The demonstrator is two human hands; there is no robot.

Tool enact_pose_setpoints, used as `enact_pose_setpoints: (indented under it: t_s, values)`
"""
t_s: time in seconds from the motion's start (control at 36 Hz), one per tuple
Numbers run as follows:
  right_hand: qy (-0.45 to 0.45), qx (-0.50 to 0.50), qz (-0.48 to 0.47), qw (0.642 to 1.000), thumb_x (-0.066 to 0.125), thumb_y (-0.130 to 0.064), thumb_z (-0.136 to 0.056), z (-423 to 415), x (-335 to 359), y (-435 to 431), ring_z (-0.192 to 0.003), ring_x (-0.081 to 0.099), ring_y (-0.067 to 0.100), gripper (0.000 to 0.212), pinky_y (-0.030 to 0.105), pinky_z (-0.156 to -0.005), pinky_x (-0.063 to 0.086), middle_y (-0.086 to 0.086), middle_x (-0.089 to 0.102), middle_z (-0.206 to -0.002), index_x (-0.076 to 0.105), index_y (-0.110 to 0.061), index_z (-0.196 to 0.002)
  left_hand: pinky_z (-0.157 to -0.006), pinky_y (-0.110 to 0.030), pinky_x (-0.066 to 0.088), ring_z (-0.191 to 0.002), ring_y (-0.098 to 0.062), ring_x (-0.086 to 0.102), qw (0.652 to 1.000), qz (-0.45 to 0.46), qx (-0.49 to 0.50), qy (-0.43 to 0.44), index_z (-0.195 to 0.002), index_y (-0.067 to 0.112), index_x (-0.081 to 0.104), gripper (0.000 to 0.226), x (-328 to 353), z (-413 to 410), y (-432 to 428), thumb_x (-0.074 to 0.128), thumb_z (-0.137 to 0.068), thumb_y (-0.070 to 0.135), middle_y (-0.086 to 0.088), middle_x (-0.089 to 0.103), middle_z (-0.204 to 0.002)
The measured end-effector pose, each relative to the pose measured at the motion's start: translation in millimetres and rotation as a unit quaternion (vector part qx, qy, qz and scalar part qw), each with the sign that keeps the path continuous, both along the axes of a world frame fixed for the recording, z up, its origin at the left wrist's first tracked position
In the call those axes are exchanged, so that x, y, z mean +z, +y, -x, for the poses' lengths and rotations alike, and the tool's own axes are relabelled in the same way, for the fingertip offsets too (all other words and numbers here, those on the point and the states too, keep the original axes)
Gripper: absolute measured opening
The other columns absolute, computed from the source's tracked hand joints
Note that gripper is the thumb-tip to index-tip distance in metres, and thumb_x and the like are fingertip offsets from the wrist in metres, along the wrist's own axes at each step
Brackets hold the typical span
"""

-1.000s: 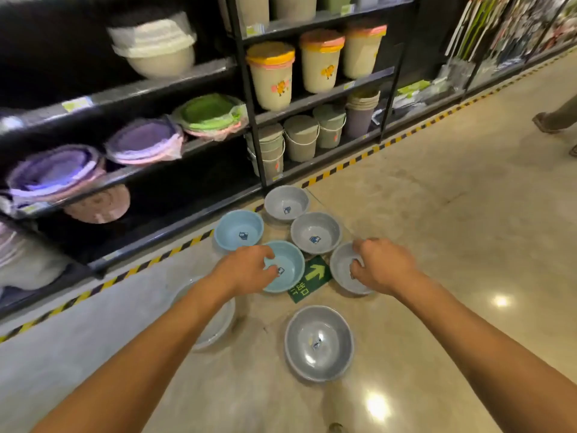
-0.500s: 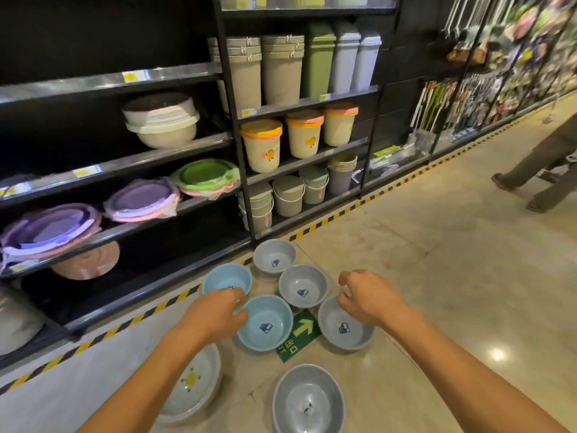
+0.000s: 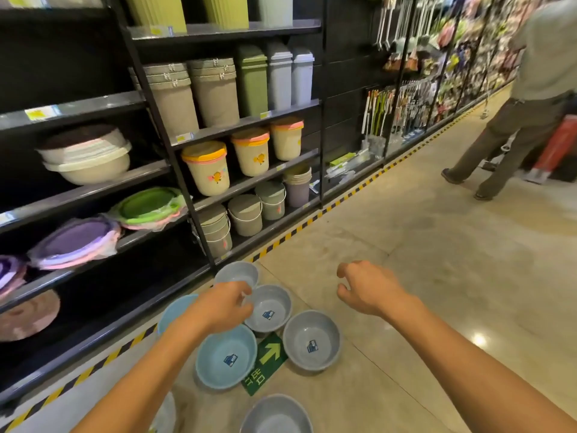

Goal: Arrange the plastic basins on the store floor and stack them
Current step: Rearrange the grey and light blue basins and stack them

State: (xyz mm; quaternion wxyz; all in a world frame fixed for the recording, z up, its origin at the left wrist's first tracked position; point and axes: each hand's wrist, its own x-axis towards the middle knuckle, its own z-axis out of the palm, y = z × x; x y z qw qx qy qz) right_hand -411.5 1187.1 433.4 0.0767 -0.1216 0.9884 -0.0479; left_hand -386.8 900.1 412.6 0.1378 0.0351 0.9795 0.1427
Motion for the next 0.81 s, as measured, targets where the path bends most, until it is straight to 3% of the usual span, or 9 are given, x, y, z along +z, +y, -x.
enact_pose_setpoints:
  t_s: [0.06, 0.17, 0.33, 0.44, 0.58, 0.81]
  values:
    - [0.005, -0.002, -0.005, 1.0, 0.048, -0.035, -0.095, 13, 3, 32, -0.109, 0.064, 0.036, 0.037, 0.044, -0.089, 0.056, 0.013, 0.067, -0.122, 0.061, -0.013, -0.122, -0.074, -0.025, 0.049, -0.102, -0.014, 0.063, 1.0, -0.002, -0.002, 0.007, -0.134, 0.026, 0.055, 0.041, 2, 20, 33, 0.054, -0.095, 0.037, 0.001, 0.067, -0.124]
    - [0.01, 0.0, -0.021, 1.0, 0.047, -0.035, -0.095, 46, 13, 96, -0.112, 0.064, 0.036, 0.037, 0.043, -0.091, 0.055, 0.012, 0.065, -0.125, 0.061, -0.015, -0.123, -0.092, -0.036, 0.052, -0.11, -0.019, 0.062, 1.0, -0.004, 0.005, 0.013, -0.137, 0.024, 0.054, 0.044, 4, 54, 101, 0.052, -0.094, 0.037, -0.002, 0.065, -0.128]
    - [0.012, 0.006, -0.029, 0.999, 0.048, -0.036, -0.095, 98, 29, 164, -0.115, 0.063, 0.035, 0.038, 0.043, -0.093, 0.054, 0.01, 0.065, -0.128, 0.062, -0.016, -0.124, -0.088, -0.032, 0.052, -0.097, -0.014, 0.06, 0.998, -0.04, 0.012, 0.042, -0.129, 0.026, 0.058, 0.04, 9, 105, 173, 0.051, -0.093, 0.042, 0.001, 0.066, -0.121]
    - [0.004, 0.017, -0.022, 1.0, 0.049, -0.034, -0.096, 131, 32, 196, -0.115, 0.062, 0.037, 0.039, 0.044, -0.092, 0.054, 0.015, 0.065, -0.127, 0.062, -0.012, -0.125, -0.079, -0.027, 0.044, -0.095, -0.011, 0.059, 0.999, -0.039, 0.012, 0.032, -0.13, 0.029, 0.057, 0.039, 10, 140, 202, 0.051, -0.094, 0.042, 0.004, 0.066, -0.12]
    - [0.009, 0.016, -0.009, 1.0, 0.05, -0.035, -0.096, 185, 31, 225, -0.114, 0.063, 0.037, 0.039, 0.044, -0.093, 0.054, 0.014, 0.065, -0.128, 0.063, -0.013, -0.125, -0.08, -0.026, 0.047, -0.098, -0.01, 0.062, 0.998, -0.043, 0.02, 0.036, -0.13, 0.032, 0.055, 0.038, 9, 187, 222, 0.051, -0.094, 0.044, 0.008, 0.064, -0.118]
    - [0.026, 0.033, -0.045, 0.998, 0.048, -0.037, -0.099, 294, 30, 242, -0.11, 0.064, 0.034, 0.039, 0.041, -0.088, 0.053, 0.009, 0.065, -0.122, 0.06, -0.017, -0.13, -0.094, -0.037, 0.05, -0.107, -0.015, 0.062, 0.996, -0.055, 0.037, 0.065, -0.131, 0.03, 0.058, 0.039, 5, 285, 236, 0.056, -0.094, 0.042, 0.007, 0.066, -0.118]
